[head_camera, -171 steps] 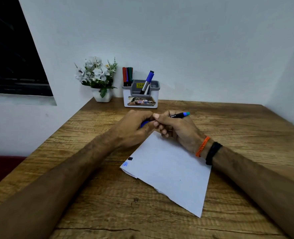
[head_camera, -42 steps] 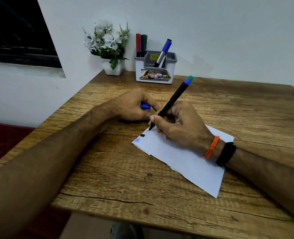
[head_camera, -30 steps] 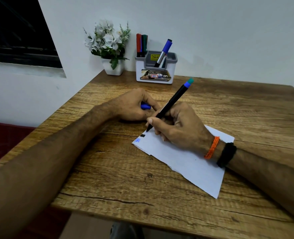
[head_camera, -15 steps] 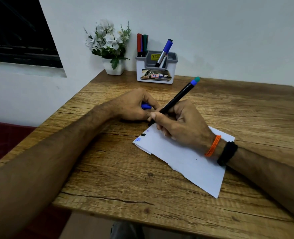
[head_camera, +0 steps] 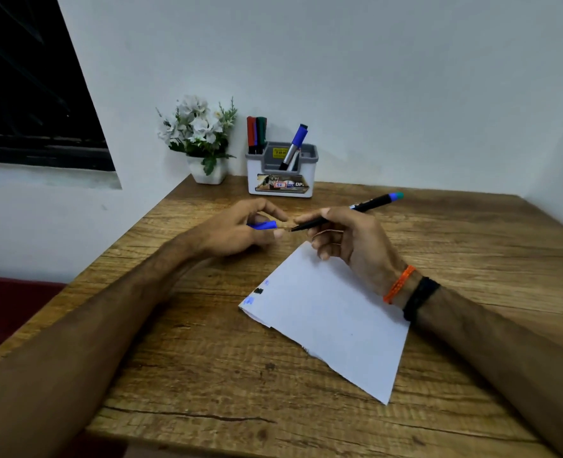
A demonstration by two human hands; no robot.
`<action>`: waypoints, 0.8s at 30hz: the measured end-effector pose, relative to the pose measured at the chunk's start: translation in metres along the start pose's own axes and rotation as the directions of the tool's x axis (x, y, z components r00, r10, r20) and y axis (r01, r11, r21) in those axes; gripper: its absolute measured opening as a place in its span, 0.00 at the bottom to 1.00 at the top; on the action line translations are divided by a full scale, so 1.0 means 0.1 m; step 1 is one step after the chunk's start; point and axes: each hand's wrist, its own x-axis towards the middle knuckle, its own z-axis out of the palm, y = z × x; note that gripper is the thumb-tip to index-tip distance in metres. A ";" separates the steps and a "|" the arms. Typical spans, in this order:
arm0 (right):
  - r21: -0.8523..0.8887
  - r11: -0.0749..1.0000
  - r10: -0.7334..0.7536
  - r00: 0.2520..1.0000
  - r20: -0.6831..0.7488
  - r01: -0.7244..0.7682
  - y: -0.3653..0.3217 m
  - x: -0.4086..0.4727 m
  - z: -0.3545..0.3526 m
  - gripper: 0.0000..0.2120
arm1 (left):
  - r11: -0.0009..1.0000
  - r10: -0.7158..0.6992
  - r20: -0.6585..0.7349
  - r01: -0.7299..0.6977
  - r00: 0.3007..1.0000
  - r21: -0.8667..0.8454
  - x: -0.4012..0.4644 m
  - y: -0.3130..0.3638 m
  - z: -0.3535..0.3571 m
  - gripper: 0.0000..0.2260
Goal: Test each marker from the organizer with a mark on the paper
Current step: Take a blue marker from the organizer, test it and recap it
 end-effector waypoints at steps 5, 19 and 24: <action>0.000 0.999 -0.039 0.996 -0.082 0.039 -0.02 0.00 -0.03 0.07 | 0.990 0.060 0.002 -0.059 0.998 -0.128 -0.01 0.00 -0.01 0.05; -0.099 0.988 -0.125 0.989 -0.081 0.117 0.04 0.00 -0.07 0.02 | 0.989 0.108 -0.064 -0.114 0.992 -0.096 -0.01 0.02 0.03 0.05; -0.048 0.998 -0.050 0.999 -0.008 0.049 0.04 0.00 -0.09 0.10 | 0.981 0.151 -0.070 -0.159 0.986 -0.115 0.00 0.04 0.05 0.05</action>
